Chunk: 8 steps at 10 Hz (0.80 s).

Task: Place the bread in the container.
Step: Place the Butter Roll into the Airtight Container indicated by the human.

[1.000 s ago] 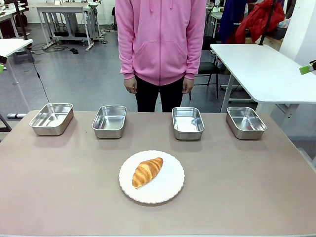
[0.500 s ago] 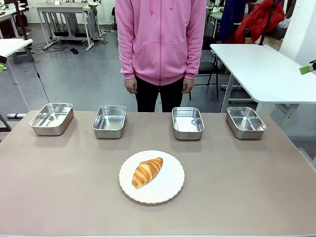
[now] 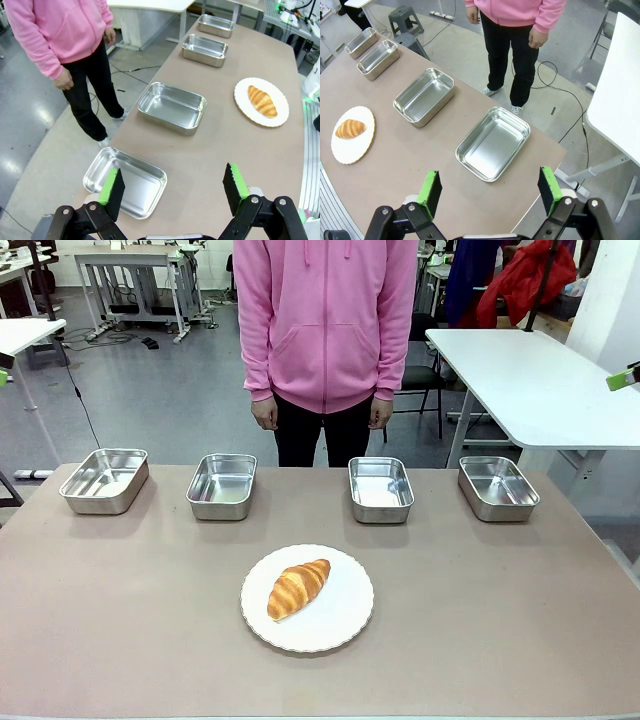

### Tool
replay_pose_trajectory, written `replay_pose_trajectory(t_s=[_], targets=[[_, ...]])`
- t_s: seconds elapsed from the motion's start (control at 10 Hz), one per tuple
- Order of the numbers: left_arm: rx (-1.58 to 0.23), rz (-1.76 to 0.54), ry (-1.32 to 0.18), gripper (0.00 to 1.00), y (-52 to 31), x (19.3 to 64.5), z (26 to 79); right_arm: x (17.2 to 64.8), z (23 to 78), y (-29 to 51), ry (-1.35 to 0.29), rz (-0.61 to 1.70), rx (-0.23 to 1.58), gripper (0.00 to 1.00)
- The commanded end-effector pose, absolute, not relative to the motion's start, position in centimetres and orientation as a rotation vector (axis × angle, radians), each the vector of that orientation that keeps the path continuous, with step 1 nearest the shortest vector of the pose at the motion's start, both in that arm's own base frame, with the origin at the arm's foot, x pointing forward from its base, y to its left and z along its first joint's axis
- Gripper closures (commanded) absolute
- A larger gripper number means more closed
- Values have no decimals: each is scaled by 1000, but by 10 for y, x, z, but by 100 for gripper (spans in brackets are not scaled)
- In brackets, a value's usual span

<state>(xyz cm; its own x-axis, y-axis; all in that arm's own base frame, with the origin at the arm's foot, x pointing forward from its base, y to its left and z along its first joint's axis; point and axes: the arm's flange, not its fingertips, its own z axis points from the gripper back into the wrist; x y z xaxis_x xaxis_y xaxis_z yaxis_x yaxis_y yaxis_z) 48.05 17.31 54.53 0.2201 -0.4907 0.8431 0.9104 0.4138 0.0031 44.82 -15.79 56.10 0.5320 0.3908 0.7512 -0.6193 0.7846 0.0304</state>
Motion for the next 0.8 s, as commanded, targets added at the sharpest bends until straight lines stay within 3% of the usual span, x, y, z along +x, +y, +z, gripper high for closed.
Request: replay_pose_trajectory(t_s=[0.0, 0.7], targets=[[-566, -1050, -886, 0, 173, 481, 548, 449, 561, -157, -816, 615, 319, 0], [-566, -1050, -886, 0, 173, 481, 548, 449, 561, -157, -816, 615, 319, 0]])
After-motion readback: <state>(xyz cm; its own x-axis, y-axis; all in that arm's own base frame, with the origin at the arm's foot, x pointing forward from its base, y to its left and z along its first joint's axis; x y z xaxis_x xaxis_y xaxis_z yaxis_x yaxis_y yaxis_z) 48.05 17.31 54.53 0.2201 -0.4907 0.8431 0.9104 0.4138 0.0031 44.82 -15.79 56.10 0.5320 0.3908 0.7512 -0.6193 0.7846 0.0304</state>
